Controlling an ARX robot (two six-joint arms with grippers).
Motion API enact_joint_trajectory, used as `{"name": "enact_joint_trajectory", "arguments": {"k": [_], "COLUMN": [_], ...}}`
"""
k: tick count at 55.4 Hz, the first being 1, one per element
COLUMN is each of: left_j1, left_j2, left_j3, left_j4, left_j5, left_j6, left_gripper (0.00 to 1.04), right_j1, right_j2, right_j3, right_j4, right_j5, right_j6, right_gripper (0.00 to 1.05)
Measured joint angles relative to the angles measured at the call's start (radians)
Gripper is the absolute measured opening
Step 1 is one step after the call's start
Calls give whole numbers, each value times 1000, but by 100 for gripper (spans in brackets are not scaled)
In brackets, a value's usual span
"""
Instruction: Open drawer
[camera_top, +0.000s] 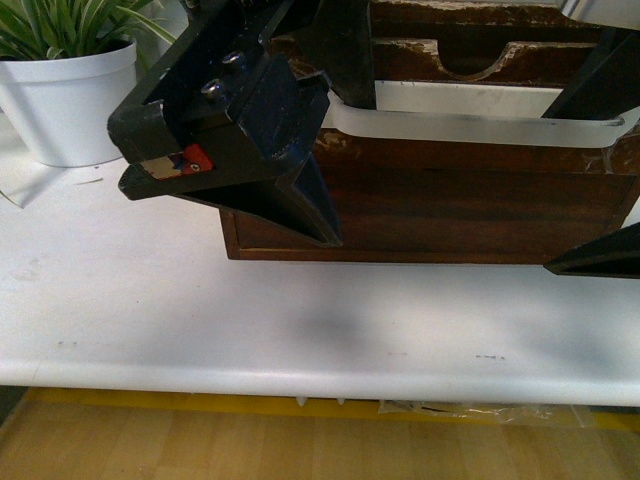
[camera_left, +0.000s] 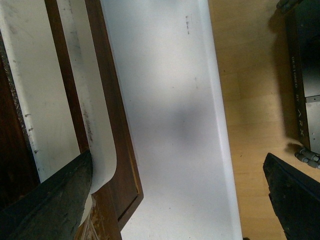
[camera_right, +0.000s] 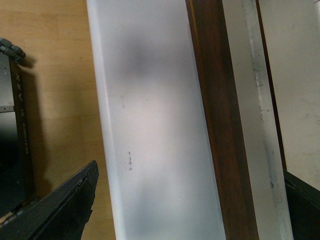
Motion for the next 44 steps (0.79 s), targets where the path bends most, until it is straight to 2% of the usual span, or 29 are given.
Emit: {"name": "enact_joint_trajectory", "arguments": {"k": [22, 44], "left_j1": [-3, 4], "left_j2": [-55, -130], "left_j3": [-55, -164], "left_j4": [-24, 224], "left_j5": [7, 42], "left_j6": [10, -85], "left_gripper": [99, 99], "right_j1": [12, -14], "right_j2": [-34, -113], "right_j3": [-20, -54], "right_j4": [-49, 131], "right_j5": [-12, -76], "right_j6": [-20, 104], "right_gripper": [96, 96]}}
